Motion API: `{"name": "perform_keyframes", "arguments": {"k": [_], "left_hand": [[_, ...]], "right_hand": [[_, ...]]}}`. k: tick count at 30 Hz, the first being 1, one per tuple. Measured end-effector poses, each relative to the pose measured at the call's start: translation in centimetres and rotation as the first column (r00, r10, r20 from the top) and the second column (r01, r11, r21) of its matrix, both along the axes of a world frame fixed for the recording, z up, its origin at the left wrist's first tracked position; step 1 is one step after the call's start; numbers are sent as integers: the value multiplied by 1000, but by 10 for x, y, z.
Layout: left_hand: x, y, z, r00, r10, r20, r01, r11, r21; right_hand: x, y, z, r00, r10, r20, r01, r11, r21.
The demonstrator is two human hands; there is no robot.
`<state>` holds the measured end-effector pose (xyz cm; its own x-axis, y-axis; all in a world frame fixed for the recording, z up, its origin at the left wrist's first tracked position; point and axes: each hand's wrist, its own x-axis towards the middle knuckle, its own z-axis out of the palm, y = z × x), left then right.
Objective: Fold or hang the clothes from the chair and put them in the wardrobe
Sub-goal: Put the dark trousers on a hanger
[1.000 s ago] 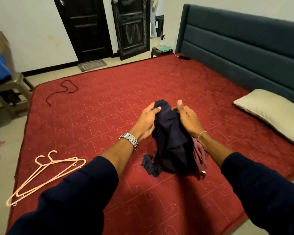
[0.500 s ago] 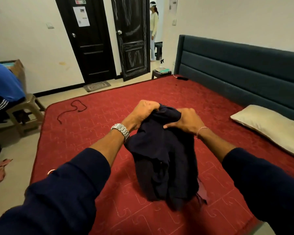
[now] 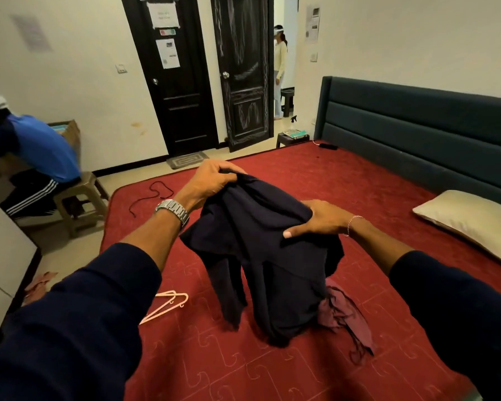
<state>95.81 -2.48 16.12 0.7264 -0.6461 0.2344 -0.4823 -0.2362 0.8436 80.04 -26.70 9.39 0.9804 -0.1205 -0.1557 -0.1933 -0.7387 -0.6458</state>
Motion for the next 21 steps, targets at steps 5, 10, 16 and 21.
{"name": "perform_keyframes", "arguments": {"k": [5,10,16,21], "left_hand": [[13,41,10,962,207,178,-215,976,25],[15,89,18,764,458,454,-535,843,52],[8,135,37,568,541,620,-723,688,62],[7,157,37,533,542,650,-783,606,137]], "right_hand": [[11,28,26,994,91,-58,-91,996,3],[22,45,41,995,86,47,-75,978,-194],[29,73,58,944,-178,279,307,784,-540],[30,93,86,983,-184,-23,171,948,-267]]}}
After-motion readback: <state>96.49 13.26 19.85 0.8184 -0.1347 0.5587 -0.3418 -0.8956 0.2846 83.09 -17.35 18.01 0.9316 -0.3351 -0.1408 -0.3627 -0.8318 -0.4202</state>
